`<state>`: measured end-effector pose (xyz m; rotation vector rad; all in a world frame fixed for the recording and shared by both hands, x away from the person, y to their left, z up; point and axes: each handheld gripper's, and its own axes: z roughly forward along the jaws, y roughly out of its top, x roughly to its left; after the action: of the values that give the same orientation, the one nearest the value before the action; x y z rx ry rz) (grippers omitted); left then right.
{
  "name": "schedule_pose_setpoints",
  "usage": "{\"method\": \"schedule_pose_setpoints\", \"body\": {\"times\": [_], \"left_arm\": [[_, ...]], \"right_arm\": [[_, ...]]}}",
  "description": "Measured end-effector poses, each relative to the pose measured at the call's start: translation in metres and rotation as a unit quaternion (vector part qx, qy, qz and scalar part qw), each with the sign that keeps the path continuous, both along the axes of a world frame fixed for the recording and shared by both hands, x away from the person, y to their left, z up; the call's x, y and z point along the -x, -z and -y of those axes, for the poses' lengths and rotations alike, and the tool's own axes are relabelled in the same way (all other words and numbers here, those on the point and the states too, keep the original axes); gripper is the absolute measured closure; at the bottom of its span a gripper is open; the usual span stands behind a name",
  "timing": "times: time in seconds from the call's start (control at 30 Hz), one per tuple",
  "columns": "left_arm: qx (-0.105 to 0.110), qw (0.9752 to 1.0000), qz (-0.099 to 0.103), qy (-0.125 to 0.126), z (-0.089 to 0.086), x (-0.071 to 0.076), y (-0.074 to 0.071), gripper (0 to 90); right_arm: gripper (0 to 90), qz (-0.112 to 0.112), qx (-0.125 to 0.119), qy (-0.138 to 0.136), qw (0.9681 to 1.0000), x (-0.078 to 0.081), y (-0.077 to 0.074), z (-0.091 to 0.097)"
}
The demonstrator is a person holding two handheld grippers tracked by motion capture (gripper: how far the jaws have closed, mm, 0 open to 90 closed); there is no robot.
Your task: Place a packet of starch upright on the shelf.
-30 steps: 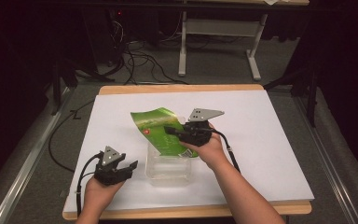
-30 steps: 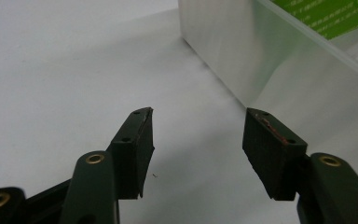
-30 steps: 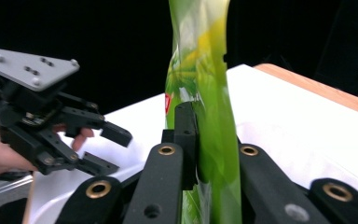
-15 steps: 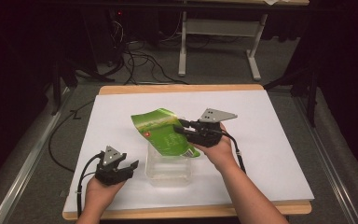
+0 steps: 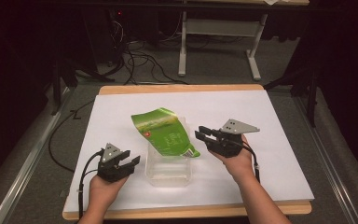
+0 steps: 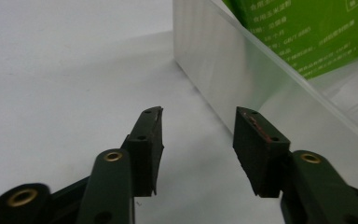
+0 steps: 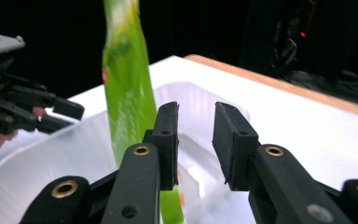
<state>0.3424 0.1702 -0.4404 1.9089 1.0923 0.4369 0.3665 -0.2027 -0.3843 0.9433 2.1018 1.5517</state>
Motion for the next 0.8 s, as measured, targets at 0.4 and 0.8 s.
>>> {"method": "schedule_pose_setpoints", "body": {"times": [0.4, 0.8], "left_arm": [[0.025, 0.9993, -0.007, -0.026, 0.023, -0.015, 0.005, 81.9], [0.016, 0.9995, -0.026, 0.000, 0.042, -0.014, 0.016, 90.0]], "right_arm": [[78.5, -0.025, 0.037, 0.037, 0.9983, 0.014, 0.022, 0.004], [90.0, -0.042, 0.133, 0.051, 0.9889, 0.019, 0.038, -0.035]]}}
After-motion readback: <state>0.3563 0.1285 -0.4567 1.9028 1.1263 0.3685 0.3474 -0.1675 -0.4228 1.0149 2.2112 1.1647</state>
